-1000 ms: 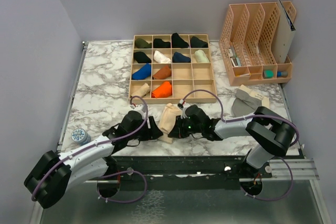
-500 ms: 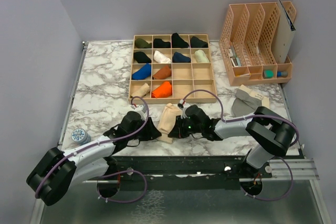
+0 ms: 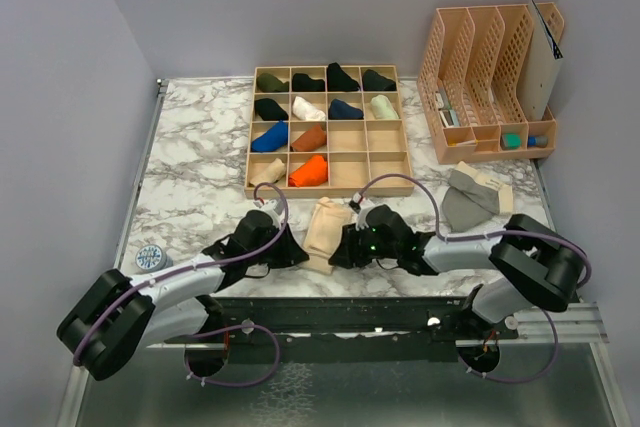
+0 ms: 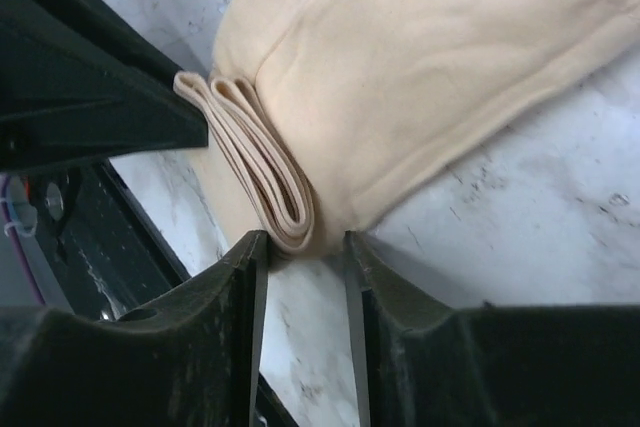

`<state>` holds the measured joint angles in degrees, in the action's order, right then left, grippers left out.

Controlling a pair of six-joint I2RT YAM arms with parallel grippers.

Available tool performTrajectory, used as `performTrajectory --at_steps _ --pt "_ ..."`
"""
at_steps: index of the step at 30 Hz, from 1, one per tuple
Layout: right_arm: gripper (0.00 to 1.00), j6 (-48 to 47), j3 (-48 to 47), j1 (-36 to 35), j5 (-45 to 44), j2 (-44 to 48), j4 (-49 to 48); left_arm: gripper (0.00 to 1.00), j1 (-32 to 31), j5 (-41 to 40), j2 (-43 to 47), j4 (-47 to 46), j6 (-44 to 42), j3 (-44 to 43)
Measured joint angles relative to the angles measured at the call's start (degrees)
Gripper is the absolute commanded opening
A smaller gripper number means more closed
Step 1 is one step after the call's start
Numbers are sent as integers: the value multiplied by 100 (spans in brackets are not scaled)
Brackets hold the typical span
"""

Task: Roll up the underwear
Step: Roll the underwear to the center of the board.

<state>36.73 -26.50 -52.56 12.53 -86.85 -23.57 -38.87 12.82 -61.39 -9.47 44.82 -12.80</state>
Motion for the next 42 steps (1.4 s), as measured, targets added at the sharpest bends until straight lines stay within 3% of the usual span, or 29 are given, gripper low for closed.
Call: performTrajectory --at_steps 4,8,9,11,18,20,22,26,32,37,42 --pt "49 -278 219 15 -7 461 280 16 2 0 -76 103 -2 -96" --pt "49 -577 271 15 -168 852 723 15 2 -2 -120 280 -9 -210" --pt "52 -645 284 15 -240 946 785 15 2 -2 -120 323 -11 -234" --pt "67 -798 398 15 -326 1204 713 15 2 -2 -120 413 -13 -278" --pt "69 -2177 2048 -37 -356 2684 -1427 15 2 -7 -225 885 -79 -579" --pt "61 -2830 2026 -39 -343 2820 -1543 15 2 -2 -264 957 -111 -638" --pt "55 -3501 1803 -59 -310 2791 -1539 15 2 15 -308 1023 -153 -695" --pt "60 -4848 1086 -199 -271 2583 -1084 15 2 76 -391 1154 -258 -804" --pt "55 -6929 920 -1134 -280 2271 -726 15 2 138 -503 1246 -358 -922" --pt "52 -7980 920 -1902 -433 1362 -544 15 4 177 -579 1246 -380 -962" --pt "53 -8588 1029 -2249 -807 778 -994 15 7 260 -721 1237 -387 -1045"
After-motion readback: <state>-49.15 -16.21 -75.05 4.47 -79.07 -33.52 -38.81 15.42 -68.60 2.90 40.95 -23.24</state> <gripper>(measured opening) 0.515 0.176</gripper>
